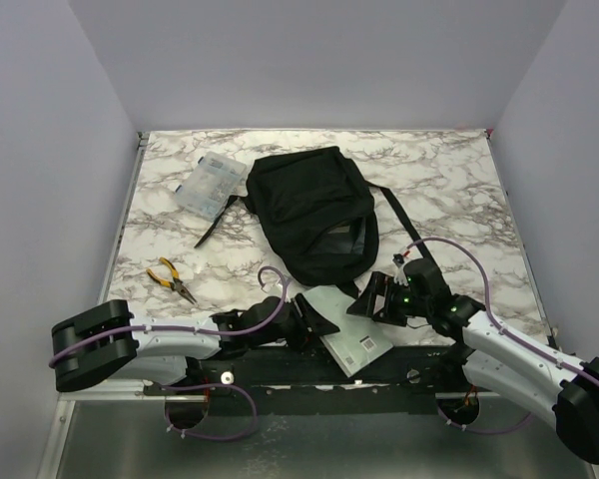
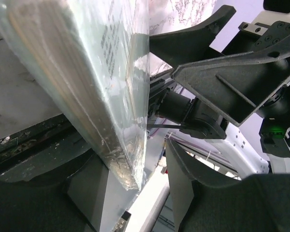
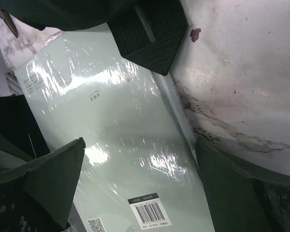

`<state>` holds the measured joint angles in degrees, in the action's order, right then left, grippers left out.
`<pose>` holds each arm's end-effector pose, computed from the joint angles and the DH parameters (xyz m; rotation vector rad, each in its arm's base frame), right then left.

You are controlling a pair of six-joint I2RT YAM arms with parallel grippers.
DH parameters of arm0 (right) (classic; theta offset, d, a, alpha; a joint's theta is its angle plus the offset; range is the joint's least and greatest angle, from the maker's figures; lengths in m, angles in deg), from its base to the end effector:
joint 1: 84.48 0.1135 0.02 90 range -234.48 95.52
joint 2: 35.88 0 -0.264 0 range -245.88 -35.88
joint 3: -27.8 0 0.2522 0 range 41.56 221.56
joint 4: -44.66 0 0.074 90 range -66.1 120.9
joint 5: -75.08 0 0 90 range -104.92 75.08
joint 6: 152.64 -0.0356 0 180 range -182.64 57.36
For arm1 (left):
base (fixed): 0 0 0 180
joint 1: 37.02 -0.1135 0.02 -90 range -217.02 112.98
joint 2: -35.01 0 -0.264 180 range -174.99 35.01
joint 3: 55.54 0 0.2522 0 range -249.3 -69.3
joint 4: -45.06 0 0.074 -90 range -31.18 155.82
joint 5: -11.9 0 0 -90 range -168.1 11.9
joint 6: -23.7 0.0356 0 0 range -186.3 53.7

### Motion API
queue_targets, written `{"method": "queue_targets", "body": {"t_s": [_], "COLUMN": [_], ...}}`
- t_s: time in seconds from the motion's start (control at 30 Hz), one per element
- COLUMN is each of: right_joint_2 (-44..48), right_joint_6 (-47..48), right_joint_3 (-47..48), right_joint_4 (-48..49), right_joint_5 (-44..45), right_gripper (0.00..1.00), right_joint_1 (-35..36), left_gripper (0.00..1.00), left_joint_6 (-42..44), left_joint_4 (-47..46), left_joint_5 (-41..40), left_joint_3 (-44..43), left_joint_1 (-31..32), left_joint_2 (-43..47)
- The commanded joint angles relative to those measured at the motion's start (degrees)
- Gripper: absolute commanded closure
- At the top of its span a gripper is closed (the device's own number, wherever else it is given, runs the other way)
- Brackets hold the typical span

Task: Pack the student bag
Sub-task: Pick up the book from the center of the board.

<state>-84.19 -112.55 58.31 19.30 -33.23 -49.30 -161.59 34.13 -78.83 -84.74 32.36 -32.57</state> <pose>0.1269 0.1032 0.1598 0.1501 2.5473 1.0478 0.0759 -0.2004 0.1504 -0.5846 2.4970 -1.5416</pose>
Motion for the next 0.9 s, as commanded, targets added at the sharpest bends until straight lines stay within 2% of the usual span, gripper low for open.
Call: {"method": "queue_targets", "body": {"t_s": [0.0, 0.07, 0.17, 0.27, 0.33, 0.4, 0.47, 0.6, 0.7, 0.87], "right_joint_2": [0.16, -0.04, 0.02, 0.74, 1.2, 0.99, 0.4, -0.97, -1.47, -3.58], "right_joint_6": [-0.16, 0.01, 0.27, 1.41, 2.33, 3.01, 3.81, 6.42, 8.98, 11.74], "right_joint_3": [0.9, 0.69, 0.3, 1.09, 2.09, 3.28, 4.59, 8.01, 10.29, 14.84], "right_joint_4": [2.36, 2.78, 2.99, 1.28, 0.28, 0.1, -0.04, -0.61, -0.37, 1.43], "right_joint_5": [-6.82, -7.33, -7.54, -6.3, -5.27, -5.13, -5.06, -5.01, -5.27, -7.99], "right_gripper": [0.0, 0.0, 0.0, 0.0, 0.0, 0.0, 0.0, 0.0, 0.0, 0.0], "right_joint_1": [0.77, 0.76, 0.86, 0.92, 0.9, 1.01, 1.03, 1.16, 1.29, 1.45], "left_gripper": [0.51, 0.55, 0.7, 0.81, 0.9, 0.92, 0.99, 1.0, 1.0, 1.0], "left_joint_6": [-0.09, 0.18, -0.23, -0.24, 0.72, 2.63, 4.48, 7.79, 6.93, 12.38], "left_joint_4": [-5.37, -5.15, -4.64, -2.96, 3.46, 11.25, 19.94, 42.06, 55.91, 61.45], "left_joint_5": [-2.68, -2.82, -2.98, -2.99, -3.62, -5.15, -6.82, -13.08, -18.42, -25.5], "left_joint_3": [-2.48, -2.57, -1.72, -0.2, -0.23, -0.9, -2.34, -8.35, -12.69, -22.41], "left_joint_1": [-0.09, -0.08, -0.11, -0.04, -0.04, -0.04, -0.09, -0.04, -0.04, -0.52], "left_joint_2": [0.97, 1.25, 2.84, 5.95, 9.58, 14.2, 20.14, 29.75, 34.63, 36.71]}}
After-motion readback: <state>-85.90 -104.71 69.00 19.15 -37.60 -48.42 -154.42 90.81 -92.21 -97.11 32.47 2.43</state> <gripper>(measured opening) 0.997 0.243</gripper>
